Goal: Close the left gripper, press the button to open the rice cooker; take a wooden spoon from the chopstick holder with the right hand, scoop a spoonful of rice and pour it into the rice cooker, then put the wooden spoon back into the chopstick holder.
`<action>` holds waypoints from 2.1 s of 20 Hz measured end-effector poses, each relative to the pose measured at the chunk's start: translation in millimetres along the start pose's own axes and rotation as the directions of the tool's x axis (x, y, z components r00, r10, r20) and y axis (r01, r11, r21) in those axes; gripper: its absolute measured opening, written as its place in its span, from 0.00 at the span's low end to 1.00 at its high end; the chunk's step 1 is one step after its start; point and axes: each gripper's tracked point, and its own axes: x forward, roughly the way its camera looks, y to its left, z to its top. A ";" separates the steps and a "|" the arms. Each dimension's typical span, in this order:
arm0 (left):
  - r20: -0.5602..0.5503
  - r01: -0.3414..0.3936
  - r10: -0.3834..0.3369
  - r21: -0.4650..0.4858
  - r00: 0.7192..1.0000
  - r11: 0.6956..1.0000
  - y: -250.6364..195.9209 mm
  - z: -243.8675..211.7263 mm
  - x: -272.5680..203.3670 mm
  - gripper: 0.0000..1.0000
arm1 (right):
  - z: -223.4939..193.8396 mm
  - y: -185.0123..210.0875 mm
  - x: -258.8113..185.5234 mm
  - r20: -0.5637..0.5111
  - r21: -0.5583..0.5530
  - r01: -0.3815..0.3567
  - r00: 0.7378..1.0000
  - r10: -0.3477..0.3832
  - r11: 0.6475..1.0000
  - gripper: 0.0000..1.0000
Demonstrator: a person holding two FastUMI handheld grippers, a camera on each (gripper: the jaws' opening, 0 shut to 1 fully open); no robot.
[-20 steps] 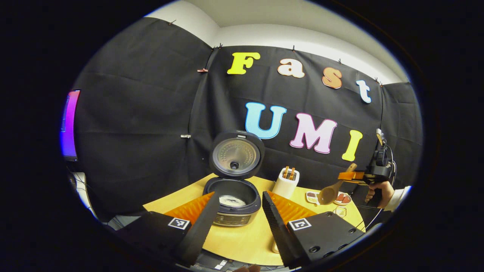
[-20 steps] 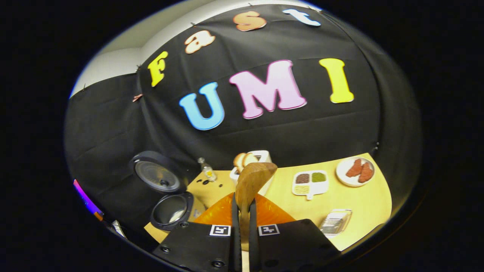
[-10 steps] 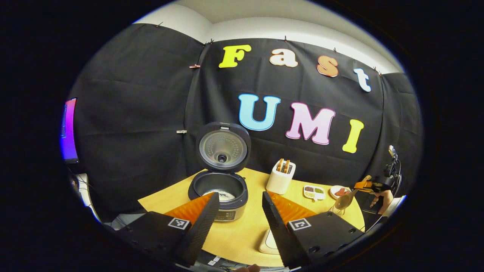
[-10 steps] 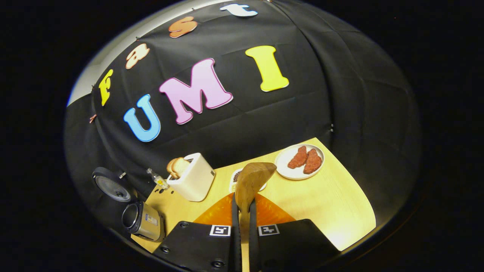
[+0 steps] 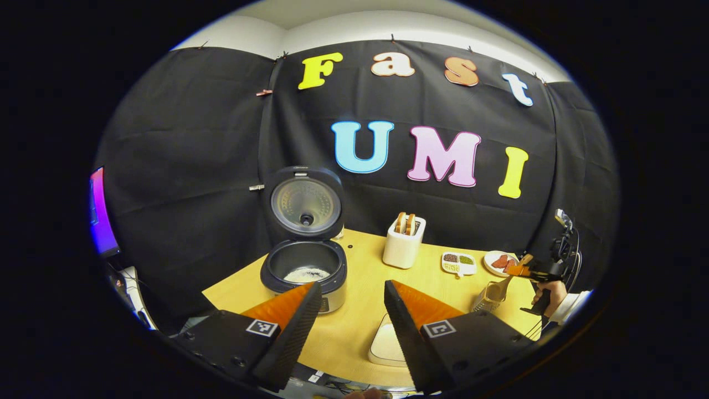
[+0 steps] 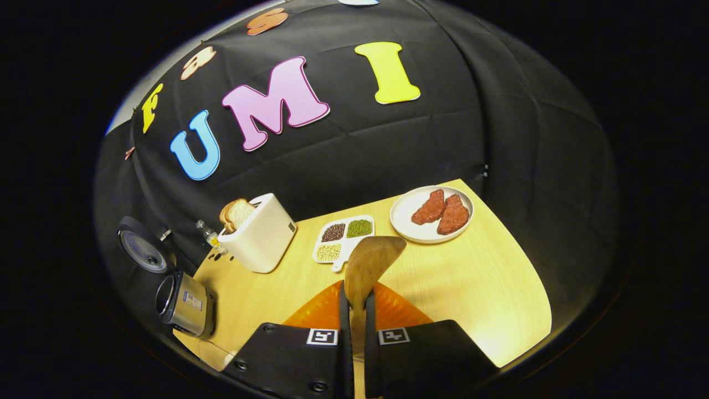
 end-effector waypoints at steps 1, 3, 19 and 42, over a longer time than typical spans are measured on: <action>0.004 -0.002 0.002 0.003 1.000 1.000 -1.4 2.4 1.4 0.80 | -3.8 -3.0 1.8 -0.010 0.001 0.001 1.000 -0.001 1.000 0.12; 0.001 -0.010 0.010 -0.002 1.000 1.000 -1.4 3.1 4.0 0.80 | -13.4 -8.4 3.5 -0.050 0.019 -0.003 0.999 0.004 1.000 0.12; 0.015 0.050 -0.050 0.015 0.999 0.999 -22.3 9.9 8.7 0.80 | -22.7 -27.1 -47.0 -0.075 0.214 0.003 0.997 0.013 0.977 0.64; 0.242 0.215 -0.190 -0.079 0.952 0.973 140.6 112.2 124.9 0.80 | -51.0 222.5 -180.0 0.051 0.090 -0.066 0.997 0.062 0.994 0.98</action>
